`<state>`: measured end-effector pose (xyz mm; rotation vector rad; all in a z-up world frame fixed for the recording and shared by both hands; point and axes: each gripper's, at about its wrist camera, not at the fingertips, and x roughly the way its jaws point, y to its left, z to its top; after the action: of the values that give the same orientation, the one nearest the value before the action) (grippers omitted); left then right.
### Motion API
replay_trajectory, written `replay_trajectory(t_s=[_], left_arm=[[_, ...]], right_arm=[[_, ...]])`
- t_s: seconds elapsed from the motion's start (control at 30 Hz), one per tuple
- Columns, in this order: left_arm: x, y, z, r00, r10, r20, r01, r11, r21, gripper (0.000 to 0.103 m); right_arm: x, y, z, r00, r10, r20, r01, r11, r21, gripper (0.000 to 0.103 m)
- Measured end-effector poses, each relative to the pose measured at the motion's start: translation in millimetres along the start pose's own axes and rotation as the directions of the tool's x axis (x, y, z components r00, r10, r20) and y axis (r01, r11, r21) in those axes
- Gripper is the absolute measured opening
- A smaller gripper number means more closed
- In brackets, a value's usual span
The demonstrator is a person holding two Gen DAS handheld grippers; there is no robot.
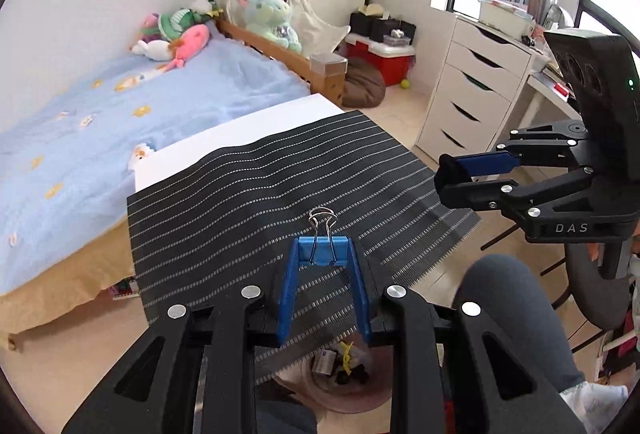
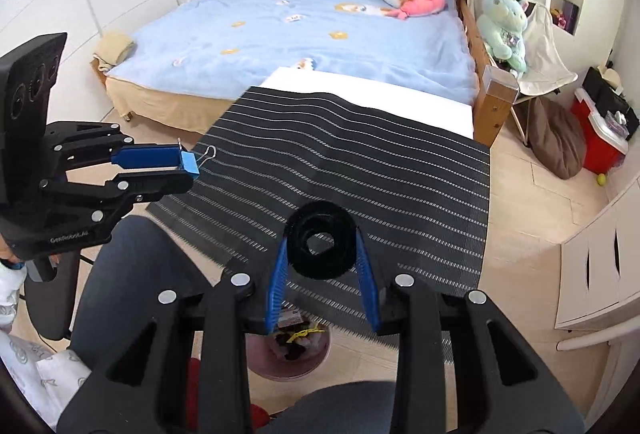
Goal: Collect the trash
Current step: 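Carry both items over the bin and open the right tool to drop the black item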
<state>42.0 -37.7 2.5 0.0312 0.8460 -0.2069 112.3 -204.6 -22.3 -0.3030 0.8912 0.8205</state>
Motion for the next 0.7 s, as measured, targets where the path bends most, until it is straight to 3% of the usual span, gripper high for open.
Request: replay_trajectory(t_s=[0.33, 0.7], left_arm=[[-16.3, -11.2, -35.4, 1.0, -0.007, 0.003, 0.007, 1.0, -0.018, 0.025], [-29.9, -18.4, -66.3, 0.999, -0.045, -0.013, 0.044, 0.998, -0.047, 0.025]], right_arm=[[-20.6, 31.8, -32.3, 1.0, 0.009, 0.009, -0.009, 0.999, -0.033, 0.032], [-16.9, 54.6, -59.5, 0.998, 0.05, -0.038, -0.052, 0.998, -0.045, 0.032]])
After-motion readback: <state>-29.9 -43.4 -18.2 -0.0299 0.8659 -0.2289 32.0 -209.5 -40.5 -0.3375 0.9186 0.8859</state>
